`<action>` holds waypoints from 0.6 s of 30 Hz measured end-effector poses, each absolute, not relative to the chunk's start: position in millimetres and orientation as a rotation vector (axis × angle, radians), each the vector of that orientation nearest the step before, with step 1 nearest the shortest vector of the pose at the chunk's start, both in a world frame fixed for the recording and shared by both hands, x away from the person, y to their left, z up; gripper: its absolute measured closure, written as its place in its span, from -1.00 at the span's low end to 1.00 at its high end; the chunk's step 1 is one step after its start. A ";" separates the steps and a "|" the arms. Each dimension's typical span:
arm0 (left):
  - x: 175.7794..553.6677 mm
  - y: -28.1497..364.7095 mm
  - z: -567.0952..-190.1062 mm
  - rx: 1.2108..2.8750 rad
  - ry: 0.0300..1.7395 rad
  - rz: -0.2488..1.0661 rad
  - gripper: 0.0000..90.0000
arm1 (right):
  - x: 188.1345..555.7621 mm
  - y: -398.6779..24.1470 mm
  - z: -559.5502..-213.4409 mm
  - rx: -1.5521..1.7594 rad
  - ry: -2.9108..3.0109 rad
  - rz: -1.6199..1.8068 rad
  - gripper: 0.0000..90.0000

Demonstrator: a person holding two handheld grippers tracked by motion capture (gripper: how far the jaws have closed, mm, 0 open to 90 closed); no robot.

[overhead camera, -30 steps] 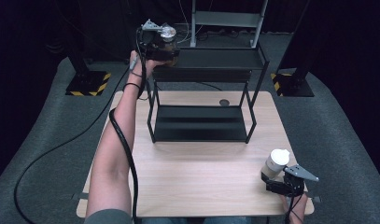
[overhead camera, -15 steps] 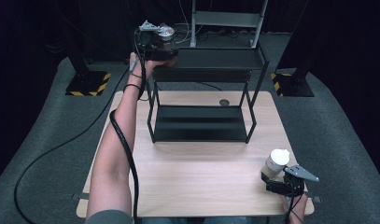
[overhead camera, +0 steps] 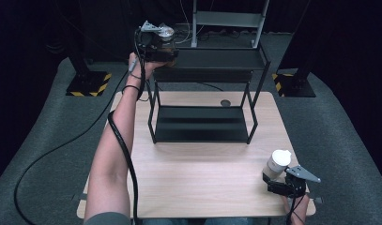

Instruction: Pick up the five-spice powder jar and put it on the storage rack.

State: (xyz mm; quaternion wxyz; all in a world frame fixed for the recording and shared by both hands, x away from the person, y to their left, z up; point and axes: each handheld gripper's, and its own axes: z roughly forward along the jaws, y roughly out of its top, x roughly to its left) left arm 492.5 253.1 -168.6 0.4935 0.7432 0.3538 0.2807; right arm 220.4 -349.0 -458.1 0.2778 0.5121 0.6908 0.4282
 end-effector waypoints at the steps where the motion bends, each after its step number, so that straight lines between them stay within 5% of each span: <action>1: 490.7 250.9 -168.0 1.804 0.864 0.693 -0.60 | 220.4 -348.8 -458.1 1.375 1.855 1.149 -1.00; 8: 478.4 255.6 -169.1 1.760 0.886 0.728 -0.92 | 220.6 -348.3 -457.8 1.374 1.857 1.145 -1.00; 18: 448.1 269.8 -180.2 1.733 0.840 0.757 -1.00 | 220.8 -347.5 -457.7 1.371 1.858 1.140 -1.00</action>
